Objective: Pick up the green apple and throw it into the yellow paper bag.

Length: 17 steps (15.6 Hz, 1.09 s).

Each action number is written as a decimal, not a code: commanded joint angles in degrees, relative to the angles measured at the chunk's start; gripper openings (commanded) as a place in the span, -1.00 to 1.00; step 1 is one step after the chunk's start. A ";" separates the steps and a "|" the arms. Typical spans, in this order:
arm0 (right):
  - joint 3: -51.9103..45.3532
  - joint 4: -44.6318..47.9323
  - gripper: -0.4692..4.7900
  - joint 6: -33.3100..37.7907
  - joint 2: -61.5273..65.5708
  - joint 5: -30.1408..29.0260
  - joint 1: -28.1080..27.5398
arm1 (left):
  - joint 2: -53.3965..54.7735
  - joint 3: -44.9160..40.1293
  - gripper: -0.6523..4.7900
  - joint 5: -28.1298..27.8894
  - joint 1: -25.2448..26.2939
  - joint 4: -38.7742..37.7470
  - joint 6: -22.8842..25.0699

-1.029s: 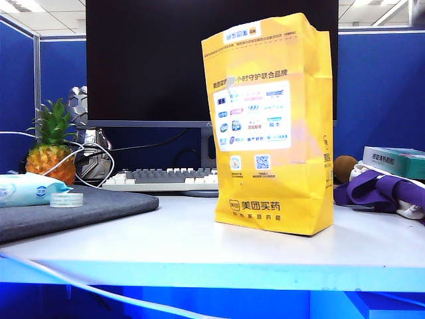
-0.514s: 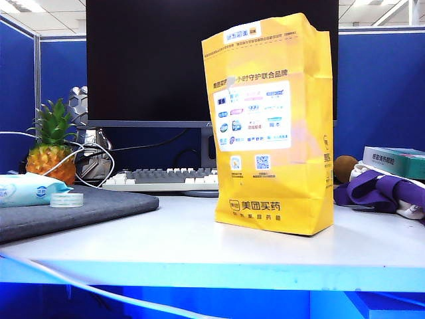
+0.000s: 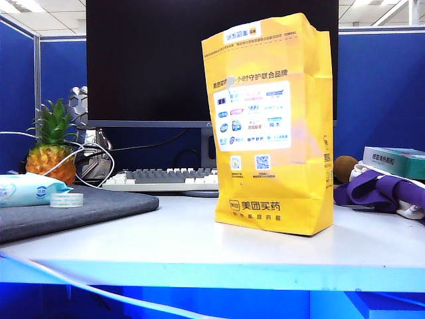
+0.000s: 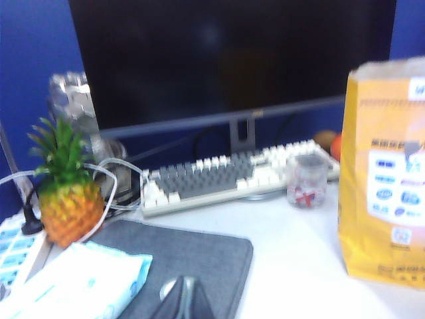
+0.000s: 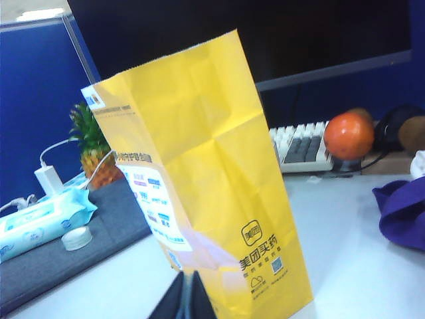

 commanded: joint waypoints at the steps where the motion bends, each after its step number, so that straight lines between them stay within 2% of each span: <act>1: -1.92 1.07 -0.75 0.22 -1.68 -0.81 -1.49 | 0.07 -3.67 -0.68 0.48 0.94 1.22 -0.20; 5: -6.56 1.31 -0.75 0.20 -1.68 -1.57 -6.86 | 0.07 -8.76 -0.68 0.57 5.86 -0.33 -0.20; 7: -6.49 -2.97 -0.75 0.20 -1.68 -1.40 -8.50 | 0.07 -10.67 -0.68 0.57 9.25 -0.94 -0.20; 9: -6.49 -3.39 -0.75 0.22 -1.68 -1.38 -8.68 | 0.07 -12.90 -0.68 0.42 11.89 -0.92 -0.20; 17: -6.49 -3.48 -0.75 0.22 -1.68 -1.38 -8.66 | 0.07 -15.08 -0.68 2.14 12.07 -0.59 -0.22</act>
